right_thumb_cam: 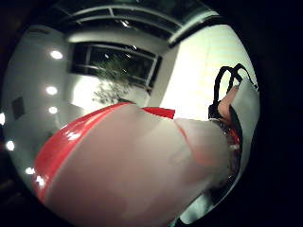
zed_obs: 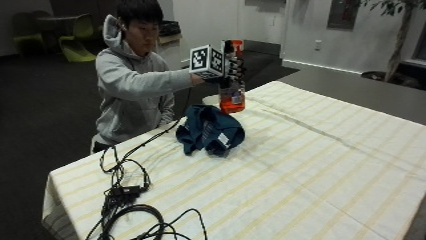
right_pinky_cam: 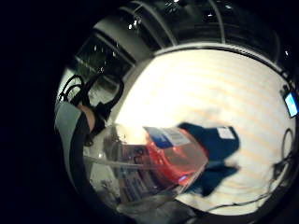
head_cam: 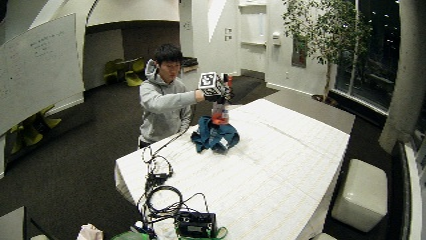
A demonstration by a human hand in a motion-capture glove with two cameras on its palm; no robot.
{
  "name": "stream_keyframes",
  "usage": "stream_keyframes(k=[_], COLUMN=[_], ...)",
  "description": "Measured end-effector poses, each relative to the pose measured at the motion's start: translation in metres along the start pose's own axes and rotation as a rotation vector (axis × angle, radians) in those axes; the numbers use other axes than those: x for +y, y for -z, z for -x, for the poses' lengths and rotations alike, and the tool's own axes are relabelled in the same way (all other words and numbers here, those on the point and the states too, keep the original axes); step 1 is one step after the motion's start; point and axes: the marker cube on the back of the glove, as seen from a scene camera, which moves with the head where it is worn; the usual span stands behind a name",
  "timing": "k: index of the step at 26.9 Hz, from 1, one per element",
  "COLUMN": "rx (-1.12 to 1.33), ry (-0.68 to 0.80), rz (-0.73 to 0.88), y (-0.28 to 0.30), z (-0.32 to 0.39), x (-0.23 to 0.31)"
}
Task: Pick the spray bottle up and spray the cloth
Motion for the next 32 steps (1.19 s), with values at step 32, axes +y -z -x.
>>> stream_keyframes(k=[32], rx=[-0.102], ry=[-0.037], rz=[0.126], y=[-0.093], z=[-0.094], x=[-0.025])
